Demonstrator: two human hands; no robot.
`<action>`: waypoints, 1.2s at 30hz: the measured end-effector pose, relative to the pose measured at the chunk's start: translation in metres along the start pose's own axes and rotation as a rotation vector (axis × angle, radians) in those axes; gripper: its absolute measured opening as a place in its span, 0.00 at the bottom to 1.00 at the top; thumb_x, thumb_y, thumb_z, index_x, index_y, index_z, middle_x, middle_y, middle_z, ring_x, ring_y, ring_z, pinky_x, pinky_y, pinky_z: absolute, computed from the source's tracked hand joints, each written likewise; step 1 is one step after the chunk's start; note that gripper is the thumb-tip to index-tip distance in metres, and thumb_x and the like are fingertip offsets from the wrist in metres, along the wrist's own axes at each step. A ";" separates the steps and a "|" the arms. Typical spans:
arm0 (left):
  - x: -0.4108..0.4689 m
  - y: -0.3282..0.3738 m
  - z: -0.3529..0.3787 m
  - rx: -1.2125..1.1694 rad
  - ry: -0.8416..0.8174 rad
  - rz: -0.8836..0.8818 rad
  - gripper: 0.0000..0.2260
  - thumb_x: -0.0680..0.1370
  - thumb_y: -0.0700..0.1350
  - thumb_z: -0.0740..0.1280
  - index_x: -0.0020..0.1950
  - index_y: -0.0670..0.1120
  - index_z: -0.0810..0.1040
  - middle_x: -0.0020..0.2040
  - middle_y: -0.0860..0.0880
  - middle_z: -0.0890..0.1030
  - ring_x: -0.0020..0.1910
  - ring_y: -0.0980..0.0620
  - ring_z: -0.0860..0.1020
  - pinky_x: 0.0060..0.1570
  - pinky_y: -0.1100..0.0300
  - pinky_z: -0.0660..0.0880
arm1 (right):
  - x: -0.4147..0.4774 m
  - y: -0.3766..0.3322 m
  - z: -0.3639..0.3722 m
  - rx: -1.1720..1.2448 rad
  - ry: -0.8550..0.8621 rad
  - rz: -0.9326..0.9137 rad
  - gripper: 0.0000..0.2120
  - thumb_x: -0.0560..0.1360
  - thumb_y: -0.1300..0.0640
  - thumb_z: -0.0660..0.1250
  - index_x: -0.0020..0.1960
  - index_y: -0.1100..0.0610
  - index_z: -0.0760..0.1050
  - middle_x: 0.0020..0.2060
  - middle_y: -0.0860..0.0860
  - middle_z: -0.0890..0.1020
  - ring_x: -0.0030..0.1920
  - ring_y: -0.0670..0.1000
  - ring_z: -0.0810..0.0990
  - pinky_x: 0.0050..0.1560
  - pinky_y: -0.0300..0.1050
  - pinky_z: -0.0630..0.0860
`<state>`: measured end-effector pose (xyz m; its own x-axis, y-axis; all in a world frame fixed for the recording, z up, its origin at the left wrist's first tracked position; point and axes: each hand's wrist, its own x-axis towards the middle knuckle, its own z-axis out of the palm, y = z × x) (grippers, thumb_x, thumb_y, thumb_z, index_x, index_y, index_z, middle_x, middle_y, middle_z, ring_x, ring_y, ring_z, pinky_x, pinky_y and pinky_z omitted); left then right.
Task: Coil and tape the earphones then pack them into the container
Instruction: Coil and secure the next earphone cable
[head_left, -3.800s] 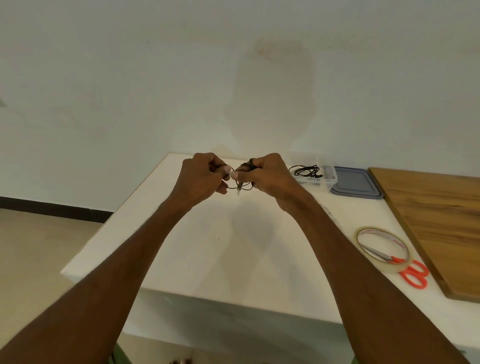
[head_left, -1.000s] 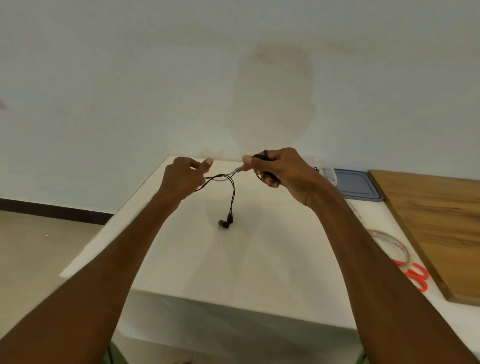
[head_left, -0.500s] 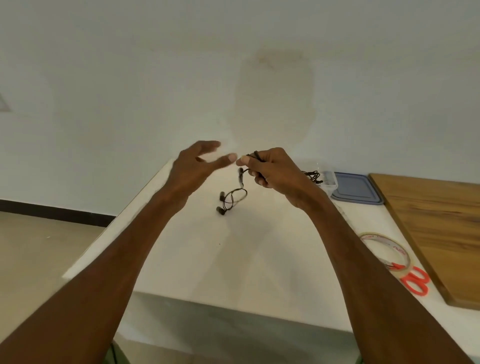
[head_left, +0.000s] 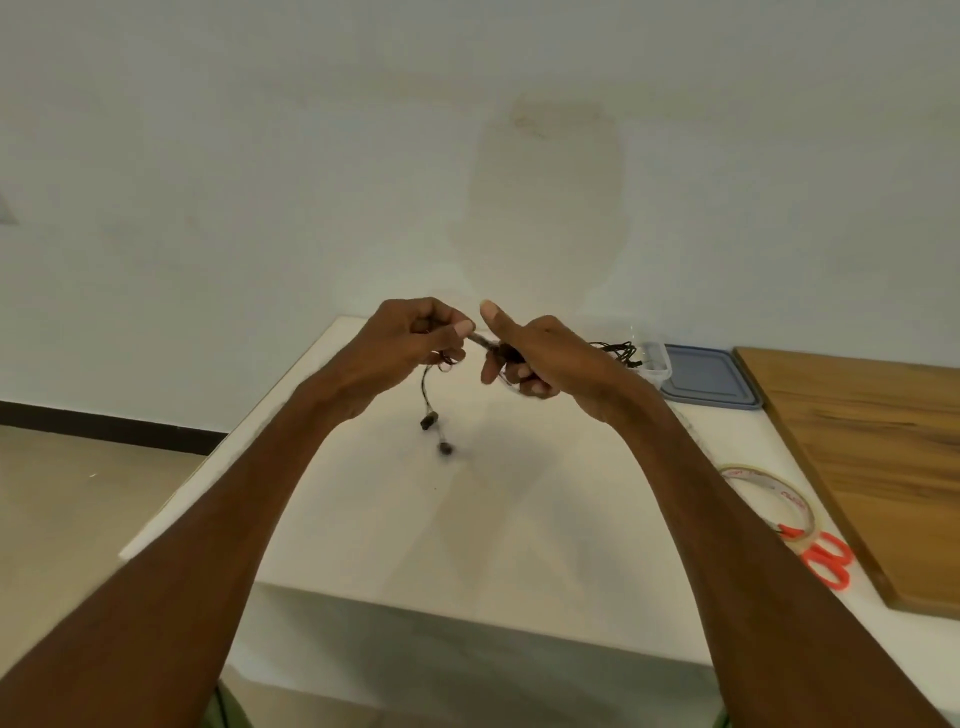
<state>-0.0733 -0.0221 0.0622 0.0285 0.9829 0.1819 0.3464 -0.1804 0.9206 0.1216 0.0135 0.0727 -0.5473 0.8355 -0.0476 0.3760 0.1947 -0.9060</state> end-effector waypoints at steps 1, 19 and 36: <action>0.000 0.000 0.001 -0.021 0.022 0.017 0.09 0.79 0.46 0.68 0.55 0.42 0.81 0.46 0.46 0.85 0.46 0.52 0.84 0.52 0.59 0.80 | -0.001 0.000 0.001 0.042 -0.086 0.014 0.30 0.77 0.34 0.58 0.39 0.60 0.79 0.26 0.47 0.64 0.25 0.46 0.63 0.27 0.36 0.61; -0.017 0.013 0.051 0.209 -0.427 -0.125 0.17 0.82 0.57 0.60 0.53 0.48 0.85 0.34 0.54 0.81 0.27 0.59 0.71 0.29 0.69 0.68 | 0.016 0.002 -0.008 0.950 0.394 -0.254 0.12 0.84 0.61 0.54 0.58 0.66 0.73 0.51 0.60 0.82 0.54 0.58 0.83 0.59 0.50 0.79; -0.009 -0.004 0.026 0.114 0.157 -0.179 0.21 0.80 0.64 0.56 0.41 0.53 0.79 0.30 0.59 0.78 0.27 0.59 0.69 0.24 0.66 0.65 | 0.002 -0.014 0.004 0.871 -0.226 -0.043 0.18 0.83 0.48 0.54 0.39 0.57 0.69 0.25 0.47 0.66 0.21 0.45 0.61 0.25 0.38 0.57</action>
<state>-0.0507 -0.0294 0.0481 -0.1854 0.9795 0.0787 0.4363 0.0103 0.8997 0.1123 0.0107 0.0837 -0.7167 0.6974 -0.0048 -0.2976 -0.3120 -0.9023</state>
